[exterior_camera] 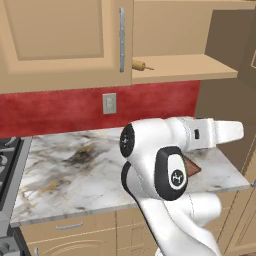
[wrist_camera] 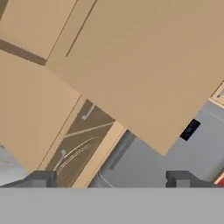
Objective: Open the cabinet, retrieve the rolling pin, and place it next to the meat on the cutting board to prepare for tenderizing.
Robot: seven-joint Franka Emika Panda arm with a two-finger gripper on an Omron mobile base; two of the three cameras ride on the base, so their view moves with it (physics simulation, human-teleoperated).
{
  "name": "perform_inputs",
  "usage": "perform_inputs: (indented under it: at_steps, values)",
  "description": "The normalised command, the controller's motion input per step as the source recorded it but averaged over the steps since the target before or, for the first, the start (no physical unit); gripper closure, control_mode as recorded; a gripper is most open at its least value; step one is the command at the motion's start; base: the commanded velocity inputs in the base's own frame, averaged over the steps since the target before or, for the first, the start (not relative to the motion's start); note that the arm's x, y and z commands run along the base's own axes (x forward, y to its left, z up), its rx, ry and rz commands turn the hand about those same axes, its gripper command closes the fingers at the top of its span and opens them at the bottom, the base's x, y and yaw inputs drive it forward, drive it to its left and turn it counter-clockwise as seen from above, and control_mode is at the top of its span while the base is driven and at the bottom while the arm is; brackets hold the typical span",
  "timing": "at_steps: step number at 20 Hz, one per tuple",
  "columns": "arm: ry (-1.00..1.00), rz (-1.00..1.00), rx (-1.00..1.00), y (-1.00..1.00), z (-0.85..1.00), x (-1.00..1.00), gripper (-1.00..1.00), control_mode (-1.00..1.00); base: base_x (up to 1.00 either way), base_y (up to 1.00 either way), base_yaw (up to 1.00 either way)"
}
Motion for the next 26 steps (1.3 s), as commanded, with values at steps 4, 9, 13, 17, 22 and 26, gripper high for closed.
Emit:
perform_inputs:
  at_steps: [4,9,13,17,22,26]
  values:
    - [-0.35,0.12,0.04,0.62,0.39,-0.14,-1.00,-1.00,0.00,0.00,0.00]
    - [-0.38,0.19,0.00,0.36,0.48,0.00,-1.00,-1.00,0.00,0.00,0.00]
    - [-0.33,0.23,0.00,0.24,0.46,0.00,-1.00,-1.00,0.00,0.00,0.00]
    - [-0.24,0.26,0.00,0.24,0.38,0.08,-1.00,-1.00,0.00,0.00,0.00]
    - [-0.12,0.26,0.02,0.15,0.23,0.28,-1.00,-1.00,0.00,0.00,0.00]
    - [-0.01,0.21,0.03,0.01,0.17,0.55,-1.00,-1.00,0.00,0.00,0.00]
